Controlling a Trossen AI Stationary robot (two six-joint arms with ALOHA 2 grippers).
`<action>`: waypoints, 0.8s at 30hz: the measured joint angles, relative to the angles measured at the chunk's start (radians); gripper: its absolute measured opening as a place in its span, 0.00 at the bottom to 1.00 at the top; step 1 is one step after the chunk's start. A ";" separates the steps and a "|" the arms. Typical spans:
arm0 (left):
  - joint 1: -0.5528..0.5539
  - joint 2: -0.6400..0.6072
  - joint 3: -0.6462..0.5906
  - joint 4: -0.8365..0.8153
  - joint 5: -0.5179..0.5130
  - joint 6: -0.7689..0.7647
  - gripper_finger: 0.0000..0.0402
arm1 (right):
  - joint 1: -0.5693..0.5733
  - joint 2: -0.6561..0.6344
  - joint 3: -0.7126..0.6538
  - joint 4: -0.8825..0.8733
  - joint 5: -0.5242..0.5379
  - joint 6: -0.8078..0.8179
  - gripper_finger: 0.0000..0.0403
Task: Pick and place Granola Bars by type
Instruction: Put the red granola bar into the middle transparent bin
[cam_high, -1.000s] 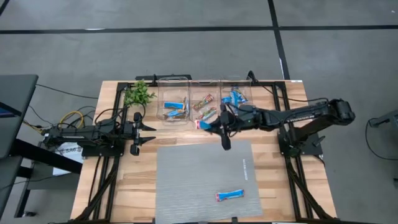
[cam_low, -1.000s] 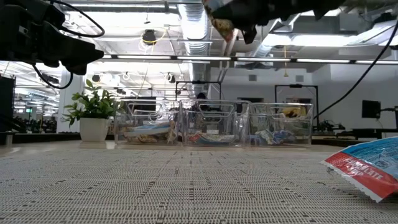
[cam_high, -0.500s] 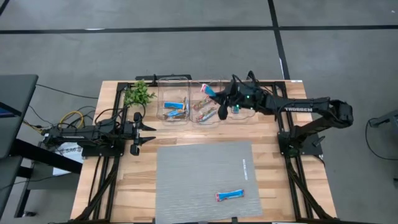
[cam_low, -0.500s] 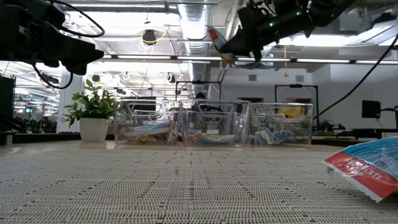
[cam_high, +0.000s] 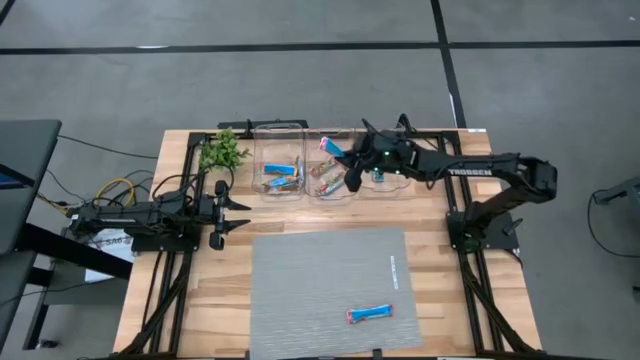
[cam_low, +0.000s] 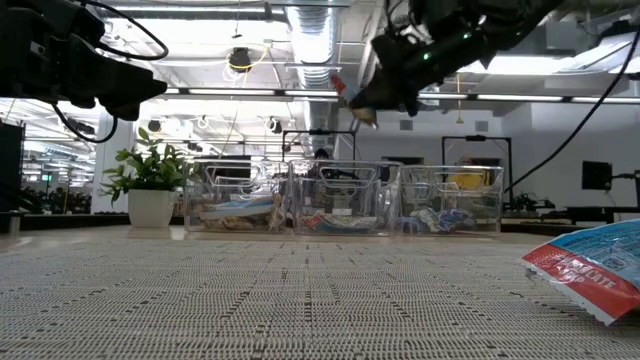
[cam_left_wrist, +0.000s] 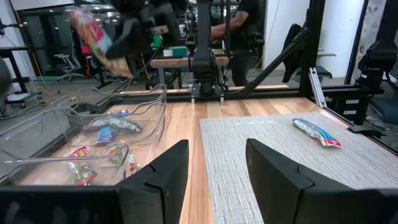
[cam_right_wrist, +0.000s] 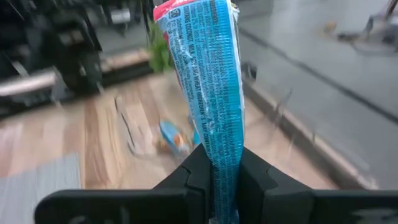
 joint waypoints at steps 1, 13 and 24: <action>0.000 0.000 0.000 0.000 0.000 0.000 0.38 | 0.000 0.014 0.009 -0.025 0.000 0.000 0.09; 0.000 0.000 0.000 0.000 0.000 0.000 0.38 | 0.000 0.194 0.160 -0.357 -0.010 0.001 0.09; 0.000 0.000 0.000 0.000 0.000 0.000 0.38 | 0.018 0.250 0.196 -0.425 -0.078 -0.055 0.19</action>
